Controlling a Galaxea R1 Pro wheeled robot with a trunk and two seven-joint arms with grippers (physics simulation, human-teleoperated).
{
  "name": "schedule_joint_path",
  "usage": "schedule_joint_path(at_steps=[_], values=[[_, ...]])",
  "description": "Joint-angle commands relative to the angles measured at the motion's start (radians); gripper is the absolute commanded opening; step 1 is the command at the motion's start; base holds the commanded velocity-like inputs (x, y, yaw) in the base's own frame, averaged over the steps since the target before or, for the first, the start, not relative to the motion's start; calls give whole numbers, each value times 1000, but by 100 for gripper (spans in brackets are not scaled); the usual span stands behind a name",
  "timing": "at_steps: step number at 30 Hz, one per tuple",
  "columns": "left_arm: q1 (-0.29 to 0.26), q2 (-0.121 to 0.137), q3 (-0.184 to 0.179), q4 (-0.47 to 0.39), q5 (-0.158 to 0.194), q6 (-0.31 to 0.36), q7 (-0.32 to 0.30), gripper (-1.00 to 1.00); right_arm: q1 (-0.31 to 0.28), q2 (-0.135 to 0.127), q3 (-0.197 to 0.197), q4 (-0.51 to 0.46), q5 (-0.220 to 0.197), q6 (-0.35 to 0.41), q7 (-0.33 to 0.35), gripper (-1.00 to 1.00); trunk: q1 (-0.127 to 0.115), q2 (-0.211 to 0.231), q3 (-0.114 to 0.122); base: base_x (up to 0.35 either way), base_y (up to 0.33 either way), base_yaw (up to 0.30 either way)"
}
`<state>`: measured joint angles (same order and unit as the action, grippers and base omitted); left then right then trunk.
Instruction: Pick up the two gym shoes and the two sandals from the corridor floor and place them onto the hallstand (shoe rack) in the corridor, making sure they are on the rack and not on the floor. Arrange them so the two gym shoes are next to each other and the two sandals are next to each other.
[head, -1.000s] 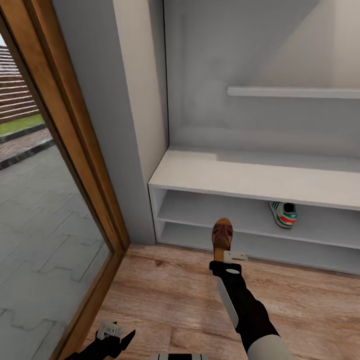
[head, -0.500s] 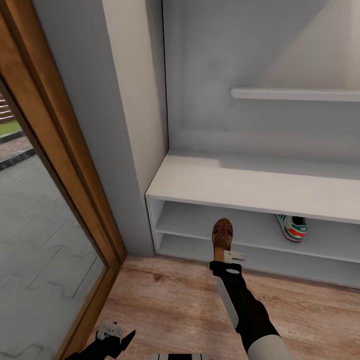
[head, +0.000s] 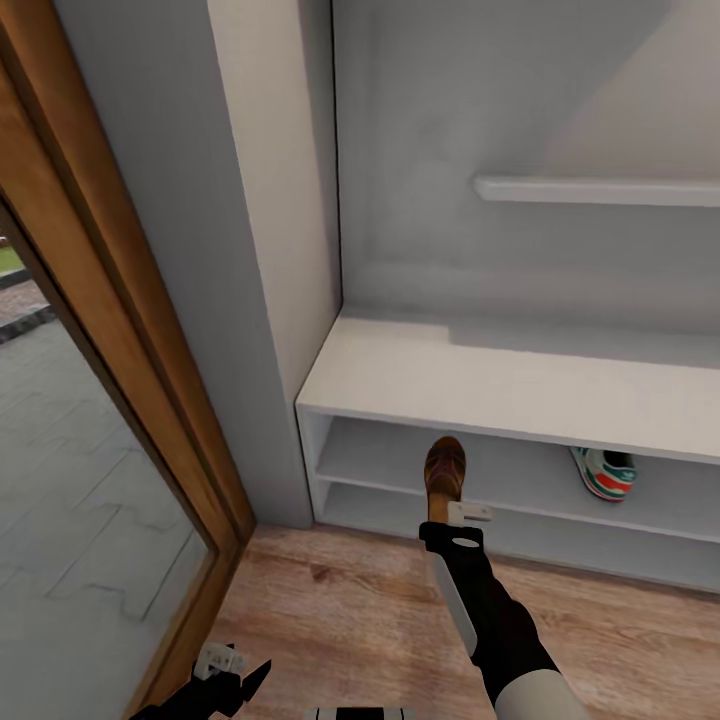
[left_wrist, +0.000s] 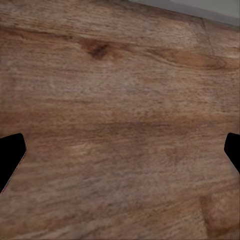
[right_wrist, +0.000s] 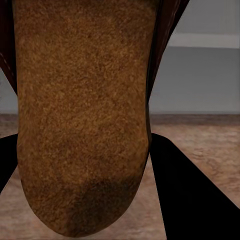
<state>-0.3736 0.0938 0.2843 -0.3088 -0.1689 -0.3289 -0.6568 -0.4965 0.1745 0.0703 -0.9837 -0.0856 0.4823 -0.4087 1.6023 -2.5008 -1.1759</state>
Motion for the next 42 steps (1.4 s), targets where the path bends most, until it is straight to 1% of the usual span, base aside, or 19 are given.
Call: schedule_joint_path(at_steps=[1,7,18,26,32,37,42], values=[[-1,0,9,0,-11,-6,-4,100,0,0,2,-1,-11,2,-11,-100,0,0,-1,55,24,0],[-1,-1,8,0,-11,-6,-4,100,0,0,1,-1,-11,2,-11,-100,0,0,-1,77,9,0],[-1,-2,7,2,-11,-6,-4,100,0,0,1,-1,-11,2,-11,-100,0,0,-1,273,1,0],[-1,-2,7,2,-11,-6,-4,100,0,0,0,-1,-11,2,-12,-100,0,0,-1,53,0,0],[-1,-2,7,2,-11,-6,-3,100,-1,0,0,-1,-11,2,-12,-100,0,0,-1,224,0,0],[-1,-2,7,2,-11,-6,-3,100,0,0,-1,-1,-10,2,-12,-100,0,0,-1,50,0,0],[-1,-2,7,2,-11,-6,-3,100,0,0,-1,-1,-10,2,-12,-100,0,0,-1,192,0,0]])
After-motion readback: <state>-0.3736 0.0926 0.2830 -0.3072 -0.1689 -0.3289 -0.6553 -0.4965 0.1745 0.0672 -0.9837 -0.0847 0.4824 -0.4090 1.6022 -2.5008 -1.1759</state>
